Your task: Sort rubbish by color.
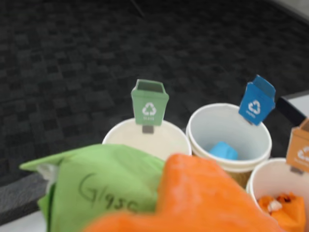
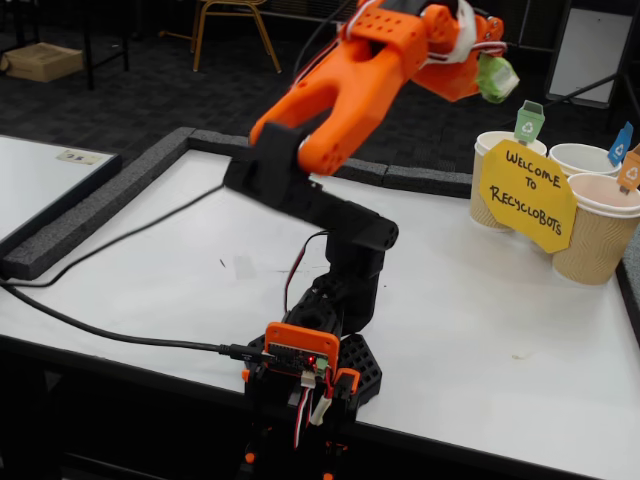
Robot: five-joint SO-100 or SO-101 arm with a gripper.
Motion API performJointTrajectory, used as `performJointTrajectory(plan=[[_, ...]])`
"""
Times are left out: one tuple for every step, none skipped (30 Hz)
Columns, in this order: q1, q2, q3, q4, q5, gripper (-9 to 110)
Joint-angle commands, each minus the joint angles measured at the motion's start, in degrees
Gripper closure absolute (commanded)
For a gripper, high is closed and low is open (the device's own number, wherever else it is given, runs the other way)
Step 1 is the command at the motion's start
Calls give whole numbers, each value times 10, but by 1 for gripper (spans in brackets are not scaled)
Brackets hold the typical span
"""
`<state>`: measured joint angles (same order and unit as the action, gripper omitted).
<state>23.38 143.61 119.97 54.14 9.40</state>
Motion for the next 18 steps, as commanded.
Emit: performJointTrajectory(plan=[[-6,-75,-102,-61,-21,100],[-6,-94,-111,-69,-24,100],[-6,-112,-119,-75,-32,100],[-6,-132,-129,-80,-37,100],[-6,-151,-141,-86,-39,100],[-6,-171,-152,-91,-41,100],[-8,-191,-166,-95,-43,100],[-11,-210,-181,-96,-47,99],[-12,-229,-194,-99,-54,99],[-15,-244,-207,-105,-57,99],[-18,-259,-219,-109,-61,99],[-20,-274,-231,-111,-64,99],[-23,-288,-243,-111,-66,98],[-25,-302,-255,-111,-69,98],[-29,-316,-267,-111,-72,98],[-31,-331,-277,-111,-73,97],[-33,-343,-286,-112,-74,97],[-35,-354,-292,-112,-74,97]])
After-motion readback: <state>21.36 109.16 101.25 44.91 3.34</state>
